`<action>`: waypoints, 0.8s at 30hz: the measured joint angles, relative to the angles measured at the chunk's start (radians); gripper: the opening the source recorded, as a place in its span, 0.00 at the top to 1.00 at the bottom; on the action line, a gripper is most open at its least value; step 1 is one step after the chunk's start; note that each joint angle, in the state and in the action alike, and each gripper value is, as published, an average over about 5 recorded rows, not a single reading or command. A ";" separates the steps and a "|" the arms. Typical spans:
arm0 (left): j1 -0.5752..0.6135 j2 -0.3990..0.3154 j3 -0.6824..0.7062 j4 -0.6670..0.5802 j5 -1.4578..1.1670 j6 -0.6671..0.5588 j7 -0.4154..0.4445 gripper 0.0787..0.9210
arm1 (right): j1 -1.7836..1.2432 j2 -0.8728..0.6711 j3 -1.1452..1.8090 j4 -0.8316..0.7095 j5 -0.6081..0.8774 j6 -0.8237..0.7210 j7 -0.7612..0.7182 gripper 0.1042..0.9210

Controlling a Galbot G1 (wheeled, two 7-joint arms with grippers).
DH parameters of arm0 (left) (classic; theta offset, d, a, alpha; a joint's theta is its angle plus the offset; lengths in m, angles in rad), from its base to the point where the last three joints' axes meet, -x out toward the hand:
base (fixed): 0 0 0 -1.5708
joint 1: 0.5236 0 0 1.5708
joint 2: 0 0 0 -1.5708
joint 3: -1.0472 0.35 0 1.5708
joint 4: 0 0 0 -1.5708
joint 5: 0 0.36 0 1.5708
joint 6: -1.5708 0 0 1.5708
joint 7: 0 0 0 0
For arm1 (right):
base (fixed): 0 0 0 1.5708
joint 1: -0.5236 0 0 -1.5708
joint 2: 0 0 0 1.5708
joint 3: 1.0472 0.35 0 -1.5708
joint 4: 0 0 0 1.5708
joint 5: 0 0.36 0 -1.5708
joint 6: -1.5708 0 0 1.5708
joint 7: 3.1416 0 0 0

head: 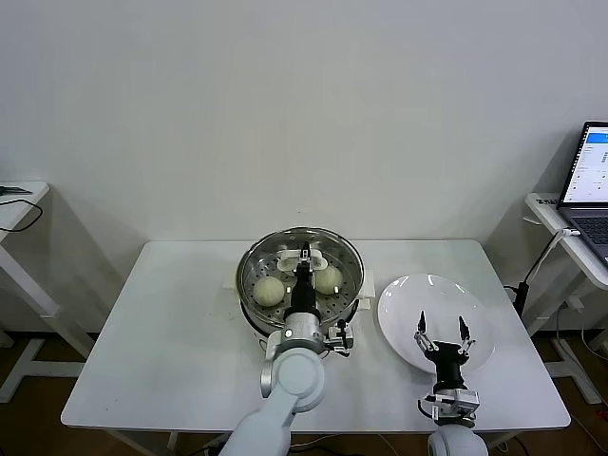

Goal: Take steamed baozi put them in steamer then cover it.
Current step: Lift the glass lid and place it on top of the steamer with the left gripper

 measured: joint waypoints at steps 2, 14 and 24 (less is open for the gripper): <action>-0.001 -0.002 -0.001 0.005 0.004 -0.001 -0.001 0.87 | 0.000 0.000 0.000 -0.001 0.000 0.001 0.000 0.12; -0.001 -0.004 -0.007 0.021 0.023 -0.006 -0.003 0.87 | 0.005 0.001 0.000 -0.007 -0.002 0.004 -0.002 0.12; -0.001 -0.008 -0.012 0.033 0.030 -0.012 -0.005 0.87 | 0.003 0.006 -0.001 -0.009 -0.007 0.008 -0.003 0.12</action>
